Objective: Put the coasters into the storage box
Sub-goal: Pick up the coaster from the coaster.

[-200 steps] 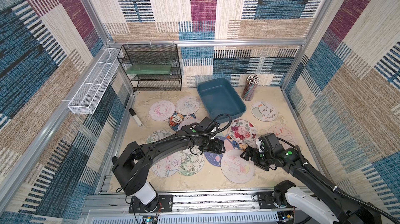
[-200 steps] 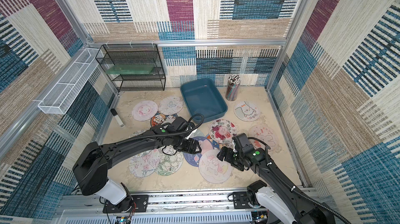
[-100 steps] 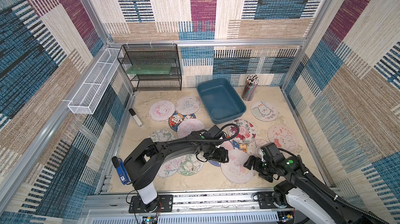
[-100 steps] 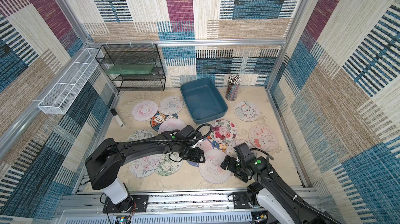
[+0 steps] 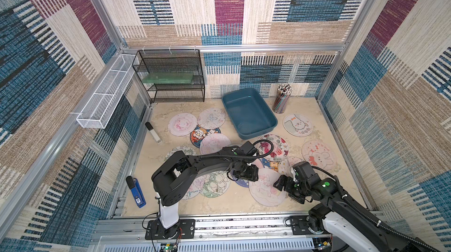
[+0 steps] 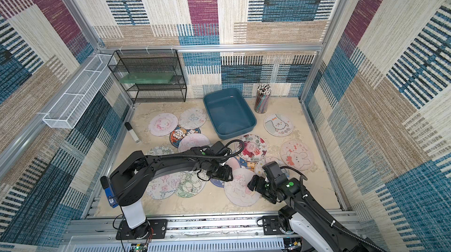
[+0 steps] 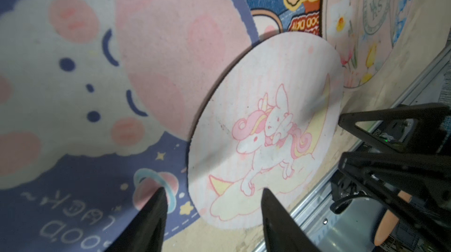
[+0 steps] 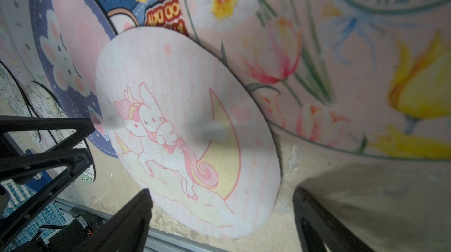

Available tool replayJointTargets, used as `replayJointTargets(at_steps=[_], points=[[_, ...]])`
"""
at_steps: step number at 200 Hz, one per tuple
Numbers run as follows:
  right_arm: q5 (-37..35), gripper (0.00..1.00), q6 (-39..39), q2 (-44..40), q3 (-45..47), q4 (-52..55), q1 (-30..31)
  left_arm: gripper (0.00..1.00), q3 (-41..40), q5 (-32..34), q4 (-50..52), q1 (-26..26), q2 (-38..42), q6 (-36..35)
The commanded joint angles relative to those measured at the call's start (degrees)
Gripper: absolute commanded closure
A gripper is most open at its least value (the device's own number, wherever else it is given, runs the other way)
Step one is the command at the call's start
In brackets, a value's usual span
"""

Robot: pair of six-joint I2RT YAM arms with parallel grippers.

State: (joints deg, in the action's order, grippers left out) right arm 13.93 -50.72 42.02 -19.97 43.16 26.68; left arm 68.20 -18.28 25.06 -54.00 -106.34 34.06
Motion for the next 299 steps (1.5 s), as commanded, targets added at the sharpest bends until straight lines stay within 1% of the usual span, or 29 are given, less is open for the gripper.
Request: replayJointTargets(at_steps=[1, 39, 58, 69, 215, 244, 257, 273, 283, 299], points=[[-1.3, 0.08, -0.2, 0.2, 0.8, 1.0, 0.2, 0.43, 1.0, 0.2, 1.8, 0.0, -1.1, -0.3], [-1.6, 0.09, -0.1, 0.7, 1.3, 1.6, 0.3, 0.45, 2.1, -0.3, 3.6, 0.0, -2.6, -0.9], [-1.5, 0.09, -0.2, 1.0, 1.7, 1.4, 0.4, 0.50, 2.9, -0.5, 5.0, 0.0, -3.5, -1.3], [-1.3, 0.09, -0.2, 1.0, 1.9, 0.9, 0.5, 0.52, 2.7, -0.6, 4.9, 0.1, -3.7, -1.3], [0.5, 0.15, 1.1, 4.5, 2.8, -3.1, 0.8, 0.53, 2.5, -3.1, 4.7, -0.1, -4.4, -1.8], [0.2, 0.15, 1.2, 4.3, 2.6, -2.8, 0.8, 0.59, 2.1, -3.0, 4.2, -0.1, -3.9, -1.6], [0.3, 0.15, 1.2, 4.2, 2.7, -2.8, 0.8, 0.60, 1.8, -3.4, 3.5, -0.1, -3.6, -1.3], [0.3, 0.15, 1.2, 4.2, 2.6, -2.7, 0.8, 0.60, 2.0, -4.2, 2.9, -0.1, -3.5, -1.0], [0.3, 0.15, 1.2, 4.2, 2.6, -2.8, 0.8, 0.55, 2.2, -4.8, 2.5, -0.1, -3.3, -0.9], [0.2, 0.15, 1.2, 4.2, 2.4, -3.0, 0.8, 0.51, 2.8, -5.2, 2.4, -0.1, -3.2, -1.1]])
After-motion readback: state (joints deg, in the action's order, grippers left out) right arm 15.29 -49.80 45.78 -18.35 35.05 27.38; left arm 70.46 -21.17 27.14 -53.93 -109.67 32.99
